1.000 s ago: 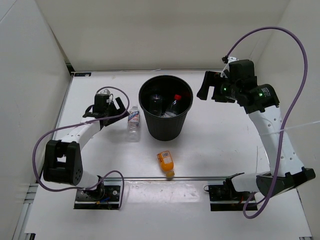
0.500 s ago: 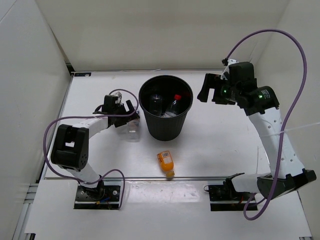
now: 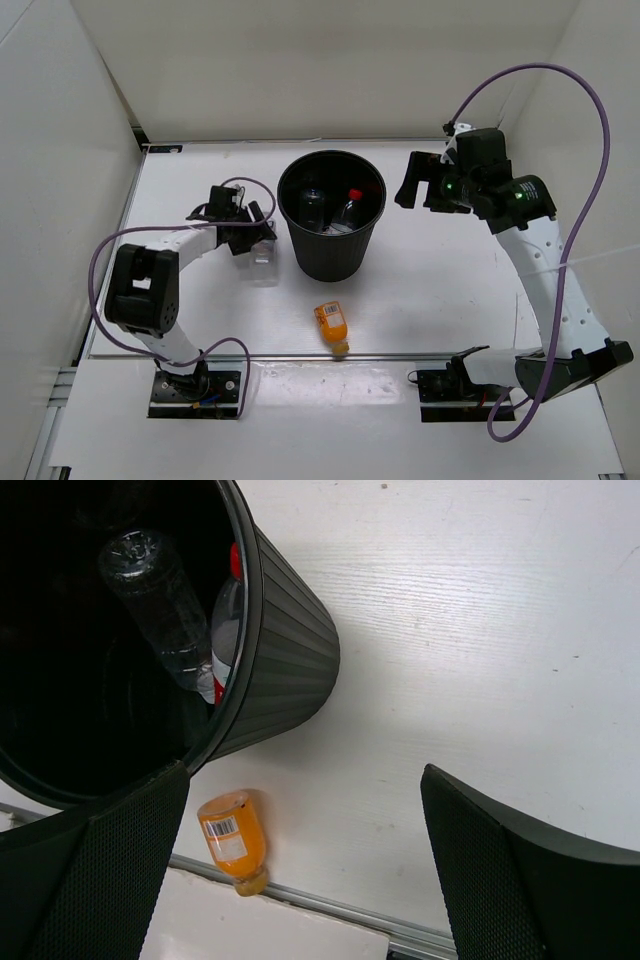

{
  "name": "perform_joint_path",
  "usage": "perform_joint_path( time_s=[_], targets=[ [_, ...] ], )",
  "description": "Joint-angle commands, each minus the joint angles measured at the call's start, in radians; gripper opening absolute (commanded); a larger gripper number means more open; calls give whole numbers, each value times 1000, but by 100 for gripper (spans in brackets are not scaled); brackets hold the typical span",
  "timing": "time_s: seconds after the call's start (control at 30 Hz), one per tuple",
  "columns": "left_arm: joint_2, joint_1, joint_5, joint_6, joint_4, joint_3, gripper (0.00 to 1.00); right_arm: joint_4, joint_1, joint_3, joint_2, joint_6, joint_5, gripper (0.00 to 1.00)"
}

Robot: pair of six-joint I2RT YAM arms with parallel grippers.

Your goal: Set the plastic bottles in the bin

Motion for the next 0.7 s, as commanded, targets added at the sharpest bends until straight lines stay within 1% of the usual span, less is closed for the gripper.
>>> perform_joint_path(
  time_s=[0.0,0.07,0.1,0.13,0.2,0.23,0.27,0.3,0.33,0.4,0.43,0.47,0.5,0.53,0.57,0.6,0.67],
  targets=[
    [-156,8,-159,10,-108,113,53,35,-4,-11,-23,-8,1,100],
    [-197,8,-225,10,-164,182,53,35,-4,-11,-23,1,1,100],
    [-220,8,-286,20,-186,269,53,35,-4,-20,-23,1,-10,100],
    [-230,8,-310,20,-200,310,53,35,-4,-20,-23,1,-10,100],
    [-250,8,-325,20,-209,388,53,35,-4,-20,-23,10,-10,100],
    [-260,8,-342,20,-209,464,53,35,-4,-31,-23,10,-19,100],
    [-260,8,-342,20,-209,506,53,35,-4,-31,-23,10,-19,100],
    [-260,-8,-342,20,-209,546,53,35,-4,-41,-23,10,-19,100],
    [-248,-21,-321,39,-209,630,53,35,-4,-41,-23,21,-19,100],
    [-212,-81,-279,95,-209,719,54,44,-4,-54,-23,21,-19,100],
    [-180,-107,-240,112,-209,802,54,44,-4,-54,-23,21,-19,100],
    [-165,-139,-239,150,-209,839,54,44,-4,-67,-23,21,-19,100],
    [-136,-208,-239,172,-209,871,54,53,-4,-80,-23,21,-19,100],
    [-122,-244,-239,195,-209,919,56,53,-4,-80,-23,30,-19,100],
    [-110,-276,-239,212,-209,928,56,65,-4,-95,-23,30,-19,100],
    [-100,-334,-253,235,-209,928,57,66,-4,-95,-23,42,-19,100],
    [-82,-383,-275,246,-209,906,58,75,-17,-124,-34,51,-19,100]
  ],
)
